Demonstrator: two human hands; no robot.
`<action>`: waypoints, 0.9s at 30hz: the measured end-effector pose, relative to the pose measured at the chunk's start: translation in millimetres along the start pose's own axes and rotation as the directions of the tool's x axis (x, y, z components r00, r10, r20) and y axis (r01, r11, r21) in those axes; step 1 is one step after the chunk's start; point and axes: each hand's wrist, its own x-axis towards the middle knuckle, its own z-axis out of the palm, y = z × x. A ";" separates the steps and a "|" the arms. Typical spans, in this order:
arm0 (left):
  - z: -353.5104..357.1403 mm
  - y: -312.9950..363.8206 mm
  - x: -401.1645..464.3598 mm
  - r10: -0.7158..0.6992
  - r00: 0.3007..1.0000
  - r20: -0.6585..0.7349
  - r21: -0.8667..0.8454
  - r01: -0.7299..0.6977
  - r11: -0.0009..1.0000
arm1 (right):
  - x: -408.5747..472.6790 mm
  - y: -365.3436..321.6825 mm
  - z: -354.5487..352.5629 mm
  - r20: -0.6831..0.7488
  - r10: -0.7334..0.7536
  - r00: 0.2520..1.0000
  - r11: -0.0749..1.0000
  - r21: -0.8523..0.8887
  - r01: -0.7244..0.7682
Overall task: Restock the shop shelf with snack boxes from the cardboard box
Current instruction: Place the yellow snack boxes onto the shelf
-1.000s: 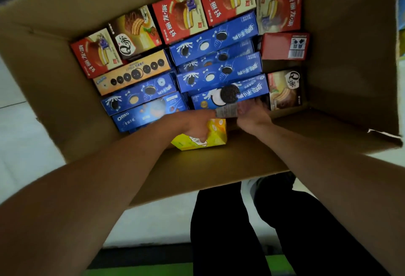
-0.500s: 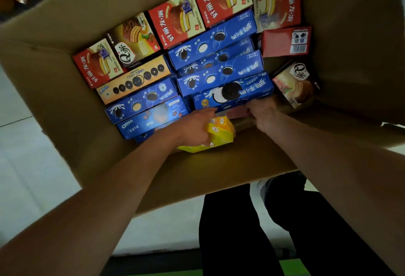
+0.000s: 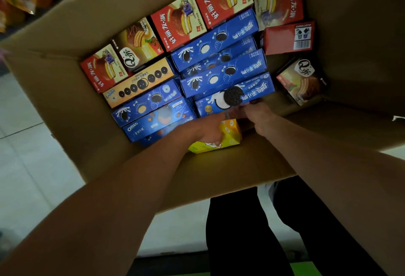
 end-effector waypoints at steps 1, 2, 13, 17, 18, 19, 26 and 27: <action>1.9 -1.7 -2.5 0.004 1.000 -0.026 -0.020 -0.005 1.000 | -6.1 -1.2 -1.1 0.024 0.001 1.000 0.997 0.083 -0.003; 3.4 -3.3 -5.3 0.006 0.999 -0.048 -0.044 -0.008 0.999 | -7.2 0.7 -0.7 0.031 -0.022 0.999 0.989 0.149 0.017; -57.3 26.4 -97.6 -0.008 0.995 -0.099 -0.316 -0.024 0.949 | -107.5 -39.7 -90.9 0.198 -0.025 0.980 0.951 0.306 -0.037; -96.1 81.7 -158.2 -0.080 0.991 -0.108 -0.415 0.029 0.909 | -178.7 -59.5 -143.9 0.209 -0.124 0.970 0.926 0.375 0.037; -106.8 100.8 -176.4 -0.090 0.988 -0.128 -0.448 0.023 0.894 | -198.1 -66.6 -157.2 0.193 -0.142 0.971 0.913 0.405 0.053; -117.0 121.3 -194.8 -0.074 0.987 -0.141 -0.488 -0.004 0.873 | -219.6 -74.6 -171.5 0.182 -0.156 0.971 0.900 0.431 0.063; -178.0 268.2 -331.1 0.207 0.972 -0.111 -0.582 -0.232 0.780 | -386.4 -132.7 -286.7 0.161 -0.330 0.930 0.770 0.615 0.167; -184.4 286.7 -349.6 0.233 0.968 -0.096 -0.604 -0.243 0.759 | -410.7 -139.2 -303.6 0.152 -0.352 0.924 0.736 0.654 0.173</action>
